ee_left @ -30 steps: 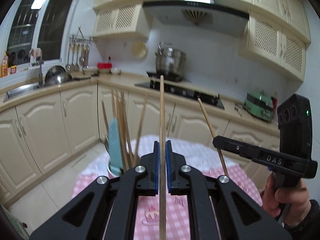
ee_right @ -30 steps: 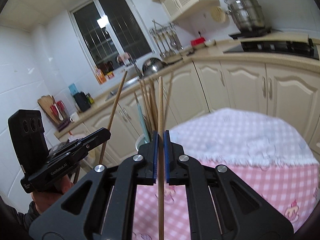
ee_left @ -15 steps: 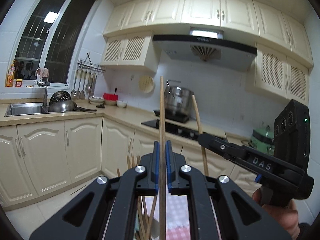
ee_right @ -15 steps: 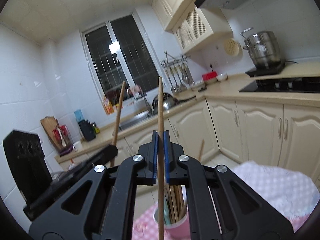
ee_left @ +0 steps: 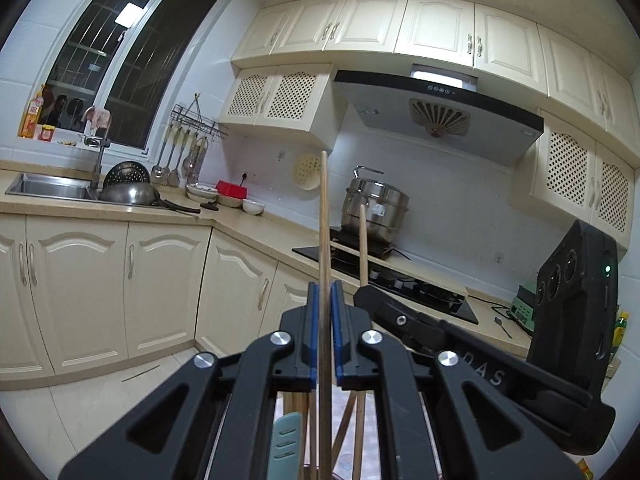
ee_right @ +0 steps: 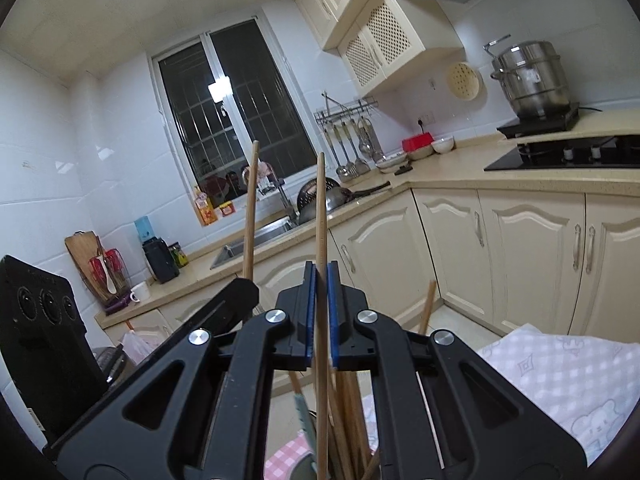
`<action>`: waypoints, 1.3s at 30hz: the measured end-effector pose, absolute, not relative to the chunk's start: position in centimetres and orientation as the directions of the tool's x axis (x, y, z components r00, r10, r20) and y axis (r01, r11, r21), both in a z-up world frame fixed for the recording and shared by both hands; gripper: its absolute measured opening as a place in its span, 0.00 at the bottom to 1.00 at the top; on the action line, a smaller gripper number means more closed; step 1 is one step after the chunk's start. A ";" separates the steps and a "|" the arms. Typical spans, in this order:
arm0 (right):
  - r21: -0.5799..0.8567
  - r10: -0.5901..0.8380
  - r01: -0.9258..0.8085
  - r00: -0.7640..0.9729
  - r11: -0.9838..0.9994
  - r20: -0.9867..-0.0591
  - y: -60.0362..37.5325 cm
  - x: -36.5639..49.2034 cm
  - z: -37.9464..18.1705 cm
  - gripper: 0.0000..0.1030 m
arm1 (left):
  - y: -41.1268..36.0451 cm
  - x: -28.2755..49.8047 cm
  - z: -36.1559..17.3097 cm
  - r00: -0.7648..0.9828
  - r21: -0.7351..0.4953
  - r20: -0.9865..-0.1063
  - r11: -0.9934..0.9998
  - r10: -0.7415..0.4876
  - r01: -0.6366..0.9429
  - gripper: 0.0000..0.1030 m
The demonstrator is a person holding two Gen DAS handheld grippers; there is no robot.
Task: Organize utensils
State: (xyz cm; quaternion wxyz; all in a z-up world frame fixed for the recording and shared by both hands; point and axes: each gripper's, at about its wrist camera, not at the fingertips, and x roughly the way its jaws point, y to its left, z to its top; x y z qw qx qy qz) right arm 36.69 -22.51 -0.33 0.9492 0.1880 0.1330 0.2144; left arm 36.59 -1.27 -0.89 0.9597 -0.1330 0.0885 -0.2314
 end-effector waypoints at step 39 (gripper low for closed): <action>0.359 0.315 -0.184 0.883 0.915 -0.349 -27.8 25.8 1.5 0.94 | 1.2 25.2 0.5 0.927 -0.135 -0.302 0.973 -0.222 0.189 0.96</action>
